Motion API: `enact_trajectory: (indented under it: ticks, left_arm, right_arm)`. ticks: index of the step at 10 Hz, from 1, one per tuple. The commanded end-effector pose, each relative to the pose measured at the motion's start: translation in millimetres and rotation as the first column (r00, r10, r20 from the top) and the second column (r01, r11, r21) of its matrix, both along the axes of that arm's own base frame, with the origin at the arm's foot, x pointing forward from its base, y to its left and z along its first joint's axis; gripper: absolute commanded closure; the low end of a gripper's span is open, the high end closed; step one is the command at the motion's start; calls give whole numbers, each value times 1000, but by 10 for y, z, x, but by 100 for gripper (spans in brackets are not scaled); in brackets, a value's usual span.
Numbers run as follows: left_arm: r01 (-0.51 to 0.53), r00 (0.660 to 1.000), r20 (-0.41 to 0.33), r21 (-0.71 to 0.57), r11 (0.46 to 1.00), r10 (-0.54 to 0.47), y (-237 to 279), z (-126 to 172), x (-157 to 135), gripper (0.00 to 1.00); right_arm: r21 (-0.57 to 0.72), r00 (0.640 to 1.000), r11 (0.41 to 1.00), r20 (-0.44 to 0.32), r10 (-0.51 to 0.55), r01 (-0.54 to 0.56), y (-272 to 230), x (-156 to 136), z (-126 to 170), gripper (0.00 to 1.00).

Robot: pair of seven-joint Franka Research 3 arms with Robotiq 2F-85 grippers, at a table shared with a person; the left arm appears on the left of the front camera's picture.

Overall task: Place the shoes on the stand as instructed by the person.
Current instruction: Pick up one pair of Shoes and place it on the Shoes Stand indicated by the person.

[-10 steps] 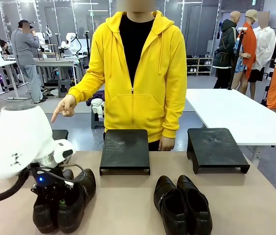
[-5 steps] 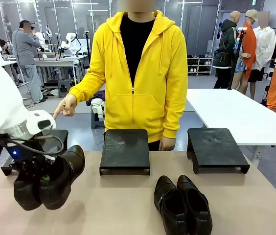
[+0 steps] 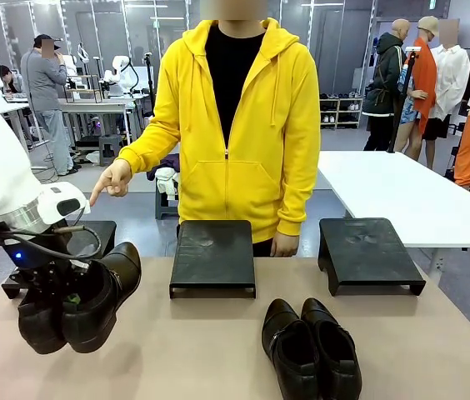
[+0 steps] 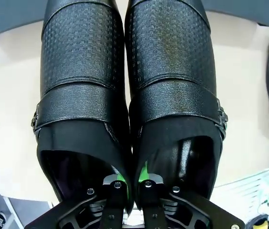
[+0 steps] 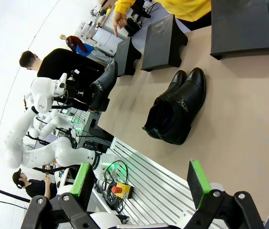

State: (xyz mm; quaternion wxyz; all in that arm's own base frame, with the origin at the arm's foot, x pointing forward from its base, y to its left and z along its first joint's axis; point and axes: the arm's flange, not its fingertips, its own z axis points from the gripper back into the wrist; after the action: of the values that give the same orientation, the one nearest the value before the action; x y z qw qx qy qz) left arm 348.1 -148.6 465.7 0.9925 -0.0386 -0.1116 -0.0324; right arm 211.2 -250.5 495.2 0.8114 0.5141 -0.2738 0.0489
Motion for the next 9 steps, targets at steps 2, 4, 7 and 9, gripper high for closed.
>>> enact_trajectory:
  ticks: [2, 4, 7, 9]
  left_arm:
    - [-1, 1000, 10, -8, 1000, 1, -27, 59, 2, 100]
    - [0, 1000, -5, 2, 1000, 0, 2, -28, -6, 93]
    - [-13, 993, 120, 57, 998, 6, 299, 90, 202, 93]
    - [-18, 990, 140, 59, 998, 10, 578, 142, 434, 93]
  right_arm:
    - [-1, 1000, 1000, 4, -1, 1, 0, -9, 10, 0]
    - [-1, 1000, 1000, 4, -1, 1, 0, -9, 10, 0]
    - [-1, 1000, 1000, 4, -1, 1, 0, -9, 10, 0]
    - [-1, 1000, 1000, 4, -1, 1, 0, -9, 10, 0]
